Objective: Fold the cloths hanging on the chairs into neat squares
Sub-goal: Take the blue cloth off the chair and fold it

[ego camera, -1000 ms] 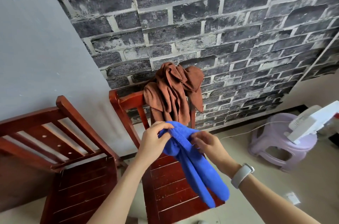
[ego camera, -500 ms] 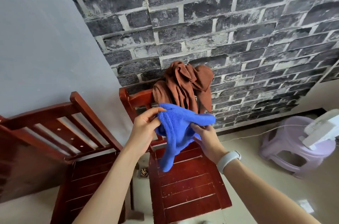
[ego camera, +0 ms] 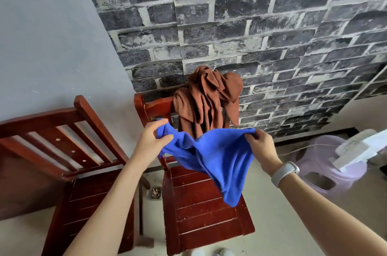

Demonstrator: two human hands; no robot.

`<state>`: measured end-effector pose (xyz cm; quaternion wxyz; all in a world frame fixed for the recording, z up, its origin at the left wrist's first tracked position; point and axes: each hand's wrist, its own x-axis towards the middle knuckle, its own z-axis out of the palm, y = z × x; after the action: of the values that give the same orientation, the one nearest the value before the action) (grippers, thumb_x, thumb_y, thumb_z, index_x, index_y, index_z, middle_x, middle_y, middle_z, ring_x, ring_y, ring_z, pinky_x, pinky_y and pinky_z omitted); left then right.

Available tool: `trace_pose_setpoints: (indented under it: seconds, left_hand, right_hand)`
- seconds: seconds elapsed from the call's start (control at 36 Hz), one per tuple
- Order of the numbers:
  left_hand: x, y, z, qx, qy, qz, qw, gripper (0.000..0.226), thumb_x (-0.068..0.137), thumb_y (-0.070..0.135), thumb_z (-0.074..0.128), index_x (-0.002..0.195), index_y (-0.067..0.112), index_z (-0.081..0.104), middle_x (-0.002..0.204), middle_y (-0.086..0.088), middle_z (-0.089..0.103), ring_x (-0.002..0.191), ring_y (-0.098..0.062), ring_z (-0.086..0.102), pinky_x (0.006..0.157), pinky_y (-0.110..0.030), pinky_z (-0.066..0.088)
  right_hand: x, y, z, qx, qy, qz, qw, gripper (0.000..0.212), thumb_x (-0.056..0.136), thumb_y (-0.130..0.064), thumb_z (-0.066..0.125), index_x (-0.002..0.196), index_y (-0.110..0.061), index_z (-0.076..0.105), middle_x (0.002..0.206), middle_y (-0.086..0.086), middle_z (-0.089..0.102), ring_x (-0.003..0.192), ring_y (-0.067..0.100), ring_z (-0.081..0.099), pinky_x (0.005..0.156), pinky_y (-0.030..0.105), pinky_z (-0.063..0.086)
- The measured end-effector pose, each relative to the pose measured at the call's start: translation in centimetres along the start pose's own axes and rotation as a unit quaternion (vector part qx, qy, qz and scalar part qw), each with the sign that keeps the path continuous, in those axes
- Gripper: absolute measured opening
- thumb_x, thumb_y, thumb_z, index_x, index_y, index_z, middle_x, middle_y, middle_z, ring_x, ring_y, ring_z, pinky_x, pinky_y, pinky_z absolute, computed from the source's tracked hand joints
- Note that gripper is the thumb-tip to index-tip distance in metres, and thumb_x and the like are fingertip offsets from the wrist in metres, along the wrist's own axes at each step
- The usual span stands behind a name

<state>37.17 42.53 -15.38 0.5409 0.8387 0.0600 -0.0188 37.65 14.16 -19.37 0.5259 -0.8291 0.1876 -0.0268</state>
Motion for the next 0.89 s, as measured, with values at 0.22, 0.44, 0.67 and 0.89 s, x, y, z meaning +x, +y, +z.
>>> trace_pose_setpoints:
  seconds: [0.22,0.44,0.67,0.89]
  left_hand:
    - [0.3,-1.9,0.2,0.139,-0.045,-0.010,0.989,0.067,0.087,0.000,0.053,0.145,0.015,0.024,0.147,-0.005,0.028,0.136,-0.019,0.027,0.105,-0.024,0.022]
    - [1.1,-3.4,0.7,0.180,0.084,-0.010,0.980,0.014,0.091,0.005,0.045,0.096,0.008,0.058,0.086,-0.003,0.057,0.084,-0.025,0.052,0.070,-0.028,0.034]
    - [0.8,-3.4,0.6,0.121,0.041,-0.071,0.989,0.028,0.097,0.020,0.038,0.081,0.009,0.059,0.087,-0.006,0.060,0.088,-0.025,0.054,0.070,-0.031,0.037]
    - [-1.8,-3.1,0.3,-0.197,-0.195,-0.206,0.938,0.066,0.081,-0.008,0.060,0.128,0.030,0.036,0.116,-0.008,0.053,0.101,-0.026,0.061,0.079,-0.039,0.054]
  right_hand:
    - [1.2,3.0,-3.7,0.315,-0.031,0.160,0.935,0.011,0.083,-0.004,0.058,0.072,-0.008,0.058,0.057,0.001,0.062,0.059,0.016,0.058,0.054,0.022,0.048]
    - [1.5,4.2,-4.2,0.251,0.030,0.109,0.961,0.018,0.080,-0.020,0.059,0.068,-0.017,0.047,0.064,0.004,0.045,0.066,0.018,0.042,0.060,0.030,0.034]
    - [1.9,4.5,-3.8,0.118,0.103,0.060,0.986,0.022,0.088,-0.019,0.051,0.068,-0.015,0.042,0.061,0.001,0.038,0.058,0.014,0.033,0.052,0.026,0.029]
    - [1.7,5.2,-3.9,0.079,0.129,0.044,0.987,0.020,0.086,-0.017,0.047,0.068,-0.010,0.042,0.063,0.003,0.034,0.061,0.015,0.029,0.052,0.028,0.026]
